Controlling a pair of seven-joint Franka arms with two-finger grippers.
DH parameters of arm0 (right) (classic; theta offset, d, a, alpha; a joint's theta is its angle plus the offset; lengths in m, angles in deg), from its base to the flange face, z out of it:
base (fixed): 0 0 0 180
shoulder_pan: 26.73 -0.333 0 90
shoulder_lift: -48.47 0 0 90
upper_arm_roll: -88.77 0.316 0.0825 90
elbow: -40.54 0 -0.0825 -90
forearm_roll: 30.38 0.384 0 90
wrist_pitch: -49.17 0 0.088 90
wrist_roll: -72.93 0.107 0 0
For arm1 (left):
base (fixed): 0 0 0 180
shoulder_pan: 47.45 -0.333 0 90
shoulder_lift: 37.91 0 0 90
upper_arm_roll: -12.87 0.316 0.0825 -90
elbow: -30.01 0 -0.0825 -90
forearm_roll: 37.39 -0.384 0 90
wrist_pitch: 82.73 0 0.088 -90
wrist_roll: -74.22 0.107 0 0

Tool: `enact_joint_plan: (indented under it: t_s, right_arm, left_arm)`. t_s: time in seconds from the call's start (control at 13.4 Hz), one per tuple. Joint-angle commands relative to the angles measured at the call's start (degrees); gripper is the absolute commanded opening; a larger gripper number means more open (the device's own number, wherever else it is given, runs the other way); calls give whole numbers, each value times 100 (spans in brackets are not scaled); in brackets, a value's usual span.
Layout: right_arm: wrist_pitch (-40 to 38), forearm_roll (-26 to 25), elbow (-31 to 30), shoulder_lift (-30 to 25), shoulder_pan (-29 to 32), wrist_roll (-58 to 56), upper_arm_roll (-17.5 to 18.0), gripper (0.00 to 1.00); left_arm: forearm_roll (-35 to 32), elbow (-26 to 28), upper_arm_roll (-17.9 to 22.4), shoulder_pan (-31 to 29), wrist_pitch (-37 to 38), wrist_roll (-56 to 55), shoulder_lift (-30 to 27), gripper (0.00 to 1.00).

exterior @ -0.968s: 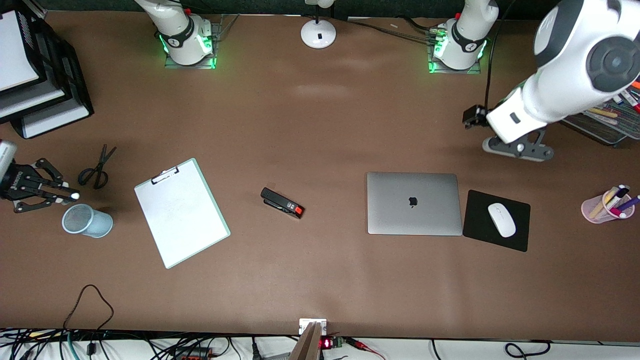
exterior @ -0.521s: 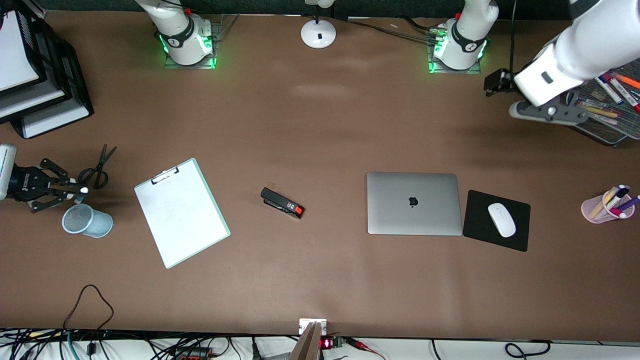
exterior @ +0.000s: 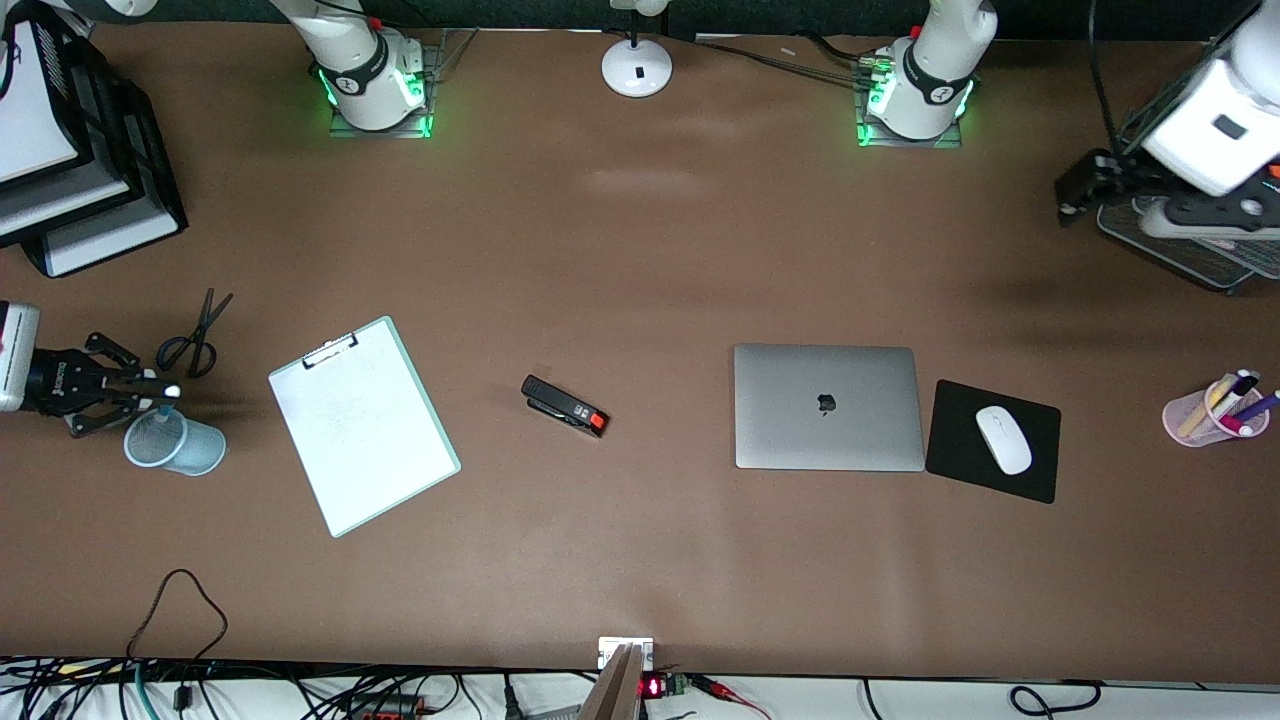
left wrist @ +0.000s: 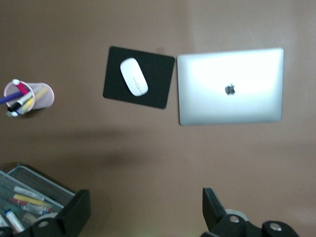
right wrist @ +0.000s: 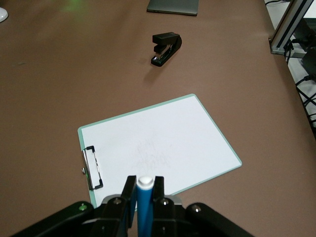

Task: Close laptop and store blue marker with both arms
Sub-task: 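Lower the blue marker into the light blue cup with the right gripper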

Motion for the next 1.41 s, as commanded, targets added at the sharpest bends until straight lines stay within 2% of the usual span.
enact_joint_plan:
  t_s: [0.0, 0.15, 0.3, 0.37, 0.74, 1.34]
  right_arm:
    - [-143, 120, 327, 197, 188, -127, 96, 0]
    - [-116, 129, 327, 259, 223, -145, 96, 0]
    - [-116, 129, 336, 312, 293, -189, 105, 0]
    - [-107, 129, 336, 329, 302, -224, 105, 0]
    - [-107, 138, 336, 470, 337, -418, 105, 0]
    - [33, 138, 336, 619, 390, -417, 105, 0]
  left_arm:
    - [-4, 398, 236, 292, -442, 139, -52, 100]
    - [31, 655, 410, 310, -865, 113, -261, 100]
    - [119, 760, 447, 406, -867, 113, -420, 100]
    - [398, 761, 499, 415, -849, 104, -403, 100]
    - [497, 419, 517, 371, -472, 130, -184, 100]
    - [471, 348, 500, 398, -392, 183, -113, 100]
